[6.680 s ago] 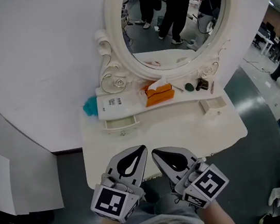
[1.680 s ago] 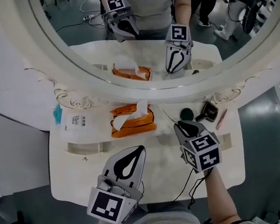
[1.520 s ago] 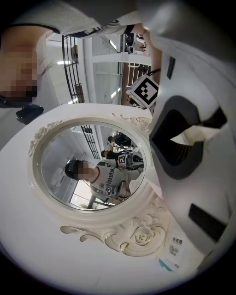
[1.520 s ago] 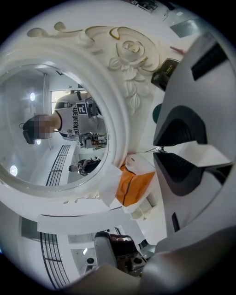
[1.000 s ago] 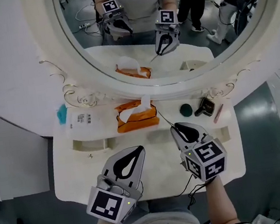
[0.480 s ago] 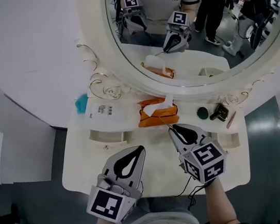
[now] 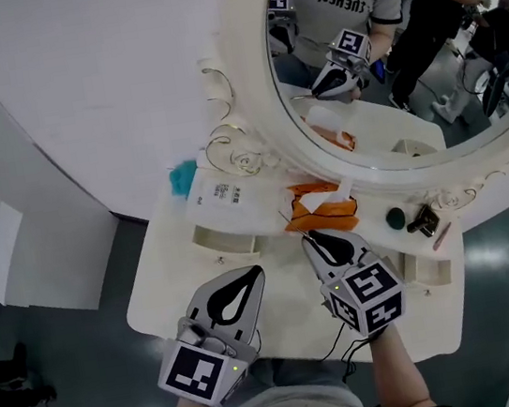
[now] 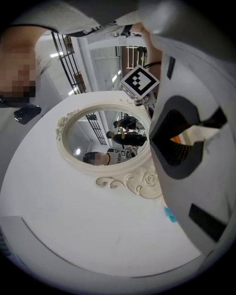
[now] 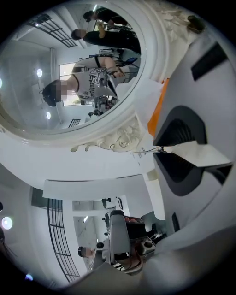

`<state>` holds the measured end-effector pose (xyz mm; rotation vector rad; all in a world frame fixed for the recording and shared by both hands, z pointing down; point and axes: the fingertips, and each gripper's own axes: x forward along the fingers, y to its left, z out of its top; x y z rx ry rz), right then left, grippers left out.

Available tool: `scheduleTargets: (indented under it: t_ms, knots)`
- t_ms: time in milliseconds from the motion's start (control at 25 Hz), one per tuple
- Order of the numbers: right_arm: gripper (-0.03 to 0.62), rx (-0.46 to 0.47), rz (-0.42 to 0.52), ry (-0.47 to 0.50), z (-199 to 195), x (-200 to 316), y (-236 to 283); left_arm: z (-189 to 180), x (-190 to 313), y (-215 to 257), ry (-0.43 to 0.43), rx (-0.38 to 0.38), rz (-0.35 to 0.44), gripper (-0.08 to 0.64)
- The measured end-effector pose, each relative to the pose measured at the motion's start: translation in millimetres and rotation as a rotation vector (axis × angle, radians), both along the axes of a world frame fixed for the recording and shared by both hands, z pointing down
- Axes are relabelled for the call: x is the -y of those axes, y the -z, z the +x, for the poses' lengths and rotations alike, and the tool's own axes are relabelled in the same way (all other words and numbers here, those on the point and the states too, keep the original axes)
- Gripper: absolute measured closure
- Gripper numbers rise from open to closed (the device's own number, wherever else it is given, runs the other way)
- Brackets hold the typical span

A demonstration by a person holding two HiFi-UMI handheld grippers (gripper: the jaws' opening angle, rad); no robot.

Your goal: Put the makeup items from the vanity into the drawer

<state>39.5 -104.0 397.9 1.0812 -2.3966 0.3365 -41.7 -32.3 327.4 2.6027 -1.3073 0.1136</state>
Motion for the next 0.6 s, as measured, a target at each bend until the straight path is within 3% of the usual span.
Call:
scheduleTargets:
  t_ms: [200,600]
  knots:
    - [0.528,-0.003,-0.011,0.065,-32,3,-6,-27,0,0,0.064,0.004,0.027,0.548]
    - [0.528,-0.027,-0.055,0.181,-88,3,-26,-73,-6,-10,0.174,-0.005,-0.031,0.548]
